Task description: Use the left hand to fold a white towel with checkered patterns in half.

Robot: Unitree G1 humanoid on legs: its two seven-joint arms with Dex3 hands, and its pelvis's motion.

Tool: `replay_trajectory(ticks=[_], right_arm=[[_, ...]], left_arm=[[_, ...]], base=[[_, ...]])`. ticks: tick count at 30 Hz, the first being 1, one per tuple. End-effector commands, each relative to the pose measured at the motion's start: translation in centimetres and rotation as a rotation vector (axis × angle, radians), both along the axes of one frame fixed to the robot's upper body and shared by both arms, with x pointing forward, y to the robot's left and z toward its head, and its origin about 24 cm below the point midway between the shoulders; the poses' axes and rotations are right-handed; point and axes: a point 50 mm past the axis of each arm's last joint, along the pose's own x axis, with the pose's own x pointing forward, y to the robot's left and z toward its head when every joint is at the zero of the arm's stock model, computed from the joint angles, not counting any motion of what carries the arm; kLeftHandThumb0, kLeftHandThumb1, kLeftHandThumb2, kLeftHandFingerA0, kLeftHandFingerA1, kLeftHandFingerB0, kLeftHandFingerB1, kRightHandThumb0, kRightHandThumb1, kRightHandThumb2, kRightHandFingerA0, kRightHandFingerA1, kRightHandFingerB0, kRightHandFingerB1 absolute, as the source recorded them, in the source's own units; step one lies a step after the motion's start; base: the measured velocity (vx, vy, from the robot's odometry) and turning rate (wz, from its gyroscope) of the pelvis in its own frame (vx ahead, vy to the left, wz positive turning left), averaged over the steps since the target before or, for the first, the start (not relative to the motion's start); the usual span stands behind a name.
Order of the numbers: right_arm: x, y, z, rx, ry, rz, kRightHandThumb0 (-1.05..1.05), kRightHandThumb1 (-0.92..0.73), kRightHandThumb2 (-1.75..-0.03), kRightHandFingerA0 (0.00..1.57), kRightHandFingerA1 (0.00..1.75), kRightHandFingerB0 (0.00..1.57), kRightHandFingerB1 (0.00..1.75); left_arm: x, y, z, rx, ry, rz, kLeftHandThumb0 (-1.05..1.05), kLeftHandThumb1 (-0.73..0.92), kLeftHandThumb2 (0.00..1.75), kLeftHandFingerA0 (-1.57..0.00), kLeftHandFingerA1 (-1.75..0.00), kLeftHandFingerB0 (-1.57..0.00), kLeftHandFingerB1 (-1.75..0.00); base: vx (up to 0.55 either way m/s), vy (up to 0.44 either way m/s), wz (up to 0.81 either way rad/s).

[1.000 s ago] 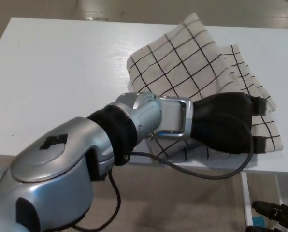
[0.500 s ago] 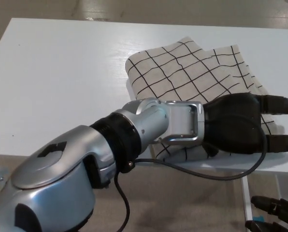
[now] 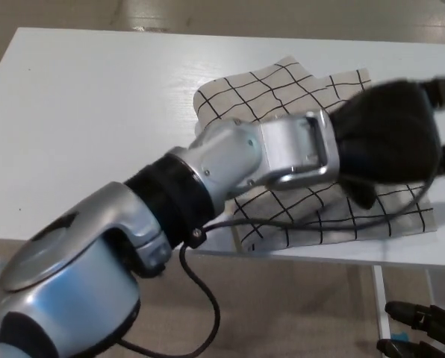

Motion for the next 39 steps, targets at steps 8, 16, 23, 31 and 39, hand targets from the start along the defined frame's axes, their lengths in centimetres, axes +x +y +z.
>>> replay_trajectory(ticks=[8,16,23,31,39], right_arm=[[-2.7,-0.6,-2.1,-0.049,0.132,0.002,-0.33,-0.48,-0.55,0.71,0.55,0.71,0.49],[-3.1,-0.5,-2.5,-0.039,0.156,-0.053,-0.36,-0.45,-0.56,0.69,0.55,0.70,0.49],[-2.6,-0.9,-1.8,-0.030,0.136,-0.027,-0.35,-0.48,-0.55,0.63,0.54,0.69,0.47],[-1.8,-2.2,-0.6,-0.062,0.095,-0.093,-0.36,-0.48,-0.55,0.63,0.56,0.68,0.47],[-1.5,-3.2,0.0,-0.027,0.066,-0.161,-0.36,-0.49,-0.55,0.67,0.57,0.68,0.48]], left_arm=[[-5.0,17.5,19.1,-0.687,0.562,-0.028,-0.82,0.43,0.80,0.00,-0.06,-0.05,-0.24],[-8.7,25.9,15.6,-0.686,0.613,0.121,-0.66,0.38,0.82,0.00,-0.12,0.00,-0.26],[-10.7,30.3,9.8,-0.822,0.821,0.151,-0.74,0.57,0.58,-0.04,-0.24,-0.15,-0.27],[-12.7,35.6,3.9,-1.034,1.287,0.098,-0.32,0.14,0.81,-0.08,-0.51,-0.06,-0.49],[-13.5,38.3,-1.2,-0.927,1.946,0.016,-0.66,0.37,0.72,-0.65,-0.56,-0.55,-0.50]], base=[[0.00,0.000,0.00],[0.00,0.000,0.00],[0.00,0.000,0.00],[0.00,0.000,0.00],[0.00,0.000,0.00]])
